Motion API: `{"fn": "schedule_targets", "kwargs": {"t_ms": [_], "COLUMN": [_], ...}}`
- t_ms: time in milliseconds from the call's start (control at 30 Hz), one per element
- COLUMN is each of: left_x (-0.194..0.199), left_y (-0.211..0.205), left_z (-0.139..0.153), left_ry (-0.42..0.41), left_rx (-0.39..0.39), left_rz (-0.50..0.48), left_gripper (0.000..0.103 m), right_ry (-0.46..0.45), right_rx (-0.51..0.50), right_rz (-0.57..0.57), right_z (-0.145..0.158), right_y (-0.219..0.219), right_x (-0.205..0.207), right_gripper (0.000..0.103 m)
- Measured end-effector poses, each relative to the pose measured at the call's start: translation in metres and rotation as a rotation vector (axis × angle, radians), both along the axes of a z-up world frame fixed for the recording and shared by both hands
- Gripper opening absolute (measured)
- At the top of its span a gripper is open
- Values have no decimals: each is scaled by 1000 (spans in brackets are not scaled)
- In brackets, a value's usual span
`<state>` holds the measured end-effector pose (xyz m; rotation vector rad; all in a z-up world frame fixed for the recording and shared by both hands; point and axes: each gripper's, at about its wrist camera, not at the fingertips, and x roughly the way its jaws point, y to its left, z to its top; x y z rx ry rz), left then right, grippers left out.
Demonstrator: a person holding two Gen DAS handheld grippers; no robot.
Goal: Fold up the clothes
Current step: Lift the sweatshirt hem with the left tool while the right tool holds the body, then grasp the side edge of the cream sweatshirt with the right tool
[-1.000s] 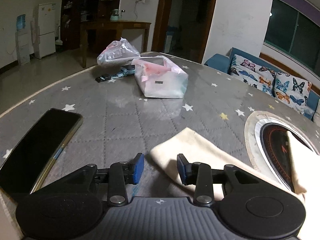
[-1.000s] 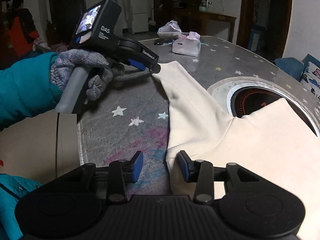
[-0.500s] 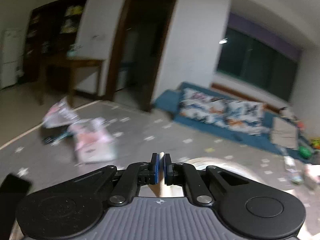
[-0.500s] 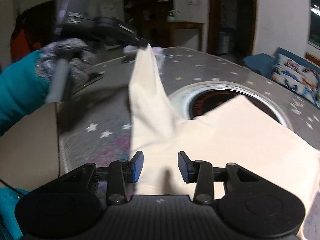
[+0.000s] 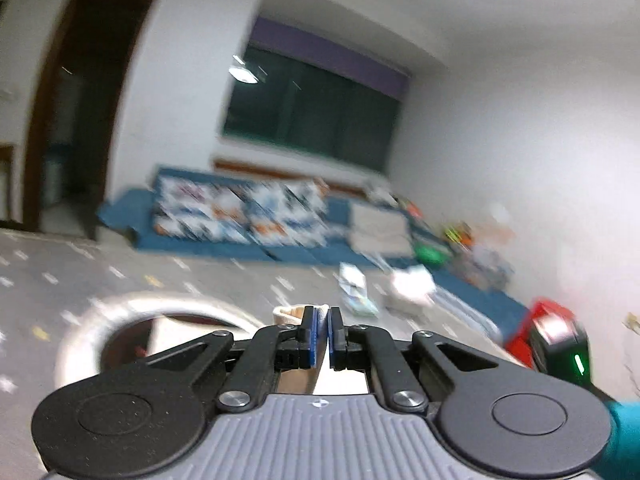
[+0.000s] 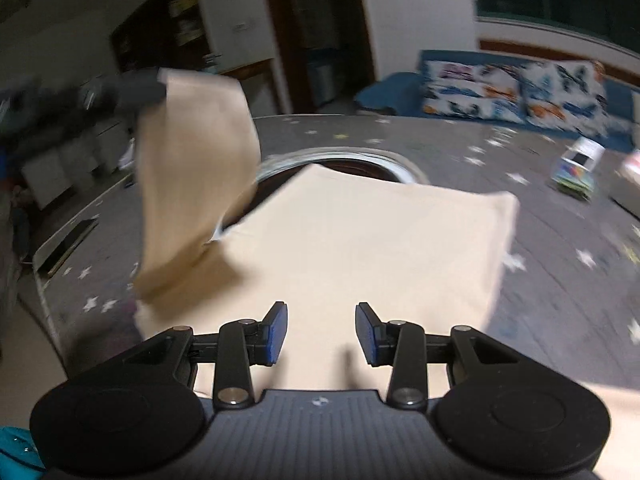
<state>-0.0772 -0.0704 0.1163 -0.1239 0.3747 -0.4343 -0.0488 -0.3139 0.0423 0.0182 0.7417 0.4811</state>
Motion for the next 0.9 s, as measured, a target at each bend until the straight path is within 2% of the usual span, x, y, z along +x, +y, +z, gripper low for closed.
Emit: {"fn": "schedule_targets", "kwargs": {"t_ms": [100, 167, 233, 367, 533, 633, 800, 867, 900], "left_x": [-2, -3, -4, -6, 12, 16, 25, 33, 41], "left_y": [-13, -22, -31, -47, -1, 15, 22, 19, 18], "left_z": [-16, -26, -37, -57, -73, -77, -73, -79, -83], "left_ry": [39, 65, 92, 144, 194, 211, 174, 174, 177], "left_rx": [40, 66, 93, 147, 230, 251, 259, 271, 277], "left_rz": [-45, -74, -104, -157, 43, 100, 88, 76, 79], "left_gripper": [12, 26, 29, 29, 29, 29, 29, 29, 29], "right_ry": [21, 31, 26, 15, 26, 46, 76, 75, 73], "right_rx": [6, 11, 21, 39, 44, 34, 13, -7, -18], "right_rz": [-63, -97, -109, -132, -120, -88, -50, -51, -54], "right_z": [-6, -9, -7, -4, -6, -11, -17, -19, -19], "right_y": [-20, -31, -36, -47, -45, -35, -22, -19, -18], "right_x": [-1, -2, -5, -12, -14, -12, -13, -14, -14], "right_gripper": [38, 38, 37, 34, 34, 34, 33, 22, 19]}}
